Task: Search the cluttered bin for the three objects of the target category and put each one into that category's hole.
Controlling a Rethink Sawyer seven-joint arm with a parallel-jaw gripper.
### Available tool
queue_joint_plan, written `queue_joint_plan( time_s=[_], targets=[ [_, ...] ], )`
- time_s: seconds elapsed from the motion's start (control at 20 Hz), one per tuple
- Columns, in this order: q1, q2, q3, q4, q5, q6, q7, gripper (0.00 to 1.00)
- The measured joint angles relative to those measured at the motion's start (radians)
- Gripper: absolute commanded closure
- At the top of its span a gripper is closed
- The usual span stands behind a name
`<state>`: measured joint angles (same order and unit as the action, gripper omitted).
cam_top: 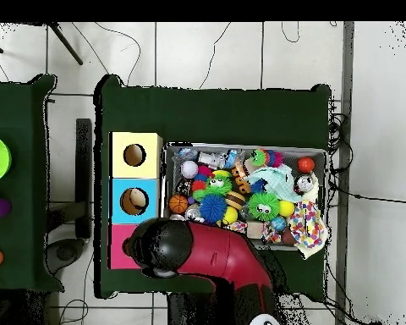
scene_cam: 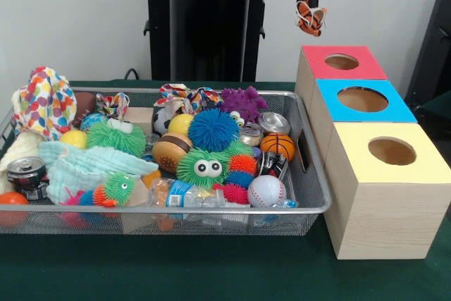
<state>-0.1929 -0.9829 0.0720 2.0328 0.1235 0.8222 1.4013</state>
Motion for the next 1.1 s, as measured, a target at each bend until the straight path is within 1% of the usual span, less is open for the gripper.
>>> queue_joint_plan(
  time_s=[0.45, 0.65, 0.7, 1.1],
  targets=[
    [0.000, 0.000, -0.005, 0.009, 0.017, -0.016, 0.000, 1.00],
    [0.000, 0.000, -0.005, 0.029, 0.032, -0.047, 0.000, 1.00],
    [0.000, 0.000, -0.005, 0.044, 0.041, -0.067, 0.000, 1.00],
    [0.000, 0.000, -0.005, 0.071, 0.053, -0.120, 0.000, 1.00]
  ],
)
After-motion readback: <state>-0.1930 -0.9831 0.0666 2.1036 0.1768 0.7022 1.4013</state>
